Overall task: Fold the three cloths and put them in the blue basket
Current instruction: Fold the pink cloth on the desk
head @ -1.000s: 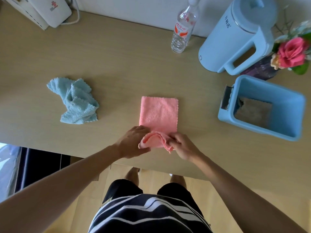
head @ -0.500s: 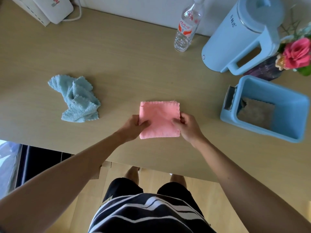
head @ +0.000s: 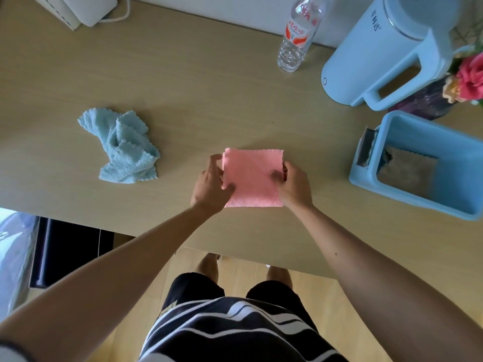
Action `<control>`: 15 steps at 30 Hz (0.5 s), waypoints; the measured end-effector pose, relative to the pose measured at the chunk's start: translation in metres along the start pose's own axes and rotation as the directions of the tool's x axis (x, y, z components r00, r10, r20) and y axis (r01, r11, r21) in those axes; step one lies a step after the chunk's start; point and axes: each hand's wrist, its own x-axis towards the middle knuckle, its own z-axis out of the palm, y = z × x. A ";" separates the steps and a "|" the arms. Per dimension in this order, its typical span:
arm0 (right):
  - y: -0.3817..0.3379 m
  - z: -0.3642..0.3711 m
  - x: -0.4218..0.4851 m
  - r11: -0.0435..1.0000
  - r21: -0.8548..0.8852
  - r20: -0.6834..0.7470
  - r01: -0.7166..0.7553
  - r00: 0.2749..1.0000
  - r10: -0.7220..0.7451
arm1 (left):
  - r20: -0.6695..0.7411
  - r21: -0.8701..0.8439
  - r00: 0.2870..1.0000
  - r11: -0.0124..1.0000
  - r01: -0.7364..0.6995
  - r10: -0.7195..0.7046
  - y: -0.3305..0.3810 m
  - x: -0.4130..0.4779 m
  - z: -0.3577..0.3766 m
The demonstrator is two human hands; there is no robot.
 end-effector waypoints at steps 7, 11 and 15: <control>-0.003 0.004 -0.019 0.898 -0.288 -0.163 0.333 0.907 -0.389 | 0.206 0.535 0.789 0.608 -0.587 0.580 -0.007 0.003 0.002; 0.010 0.015 -0.031 0.818 -0.427 0.034 0.385 0.911 -0.411 | 0.385 0.630 0.814 0.521 -0.576 0.434 -0.023 0.010 0.012; 0.016 0.019 -0.036 0.794 -0.489 0.045 0.361 0.920 -0.390 | 0.371 0.653 0.859 0.559 -0.511 0.352 -0.037 0.009 0.014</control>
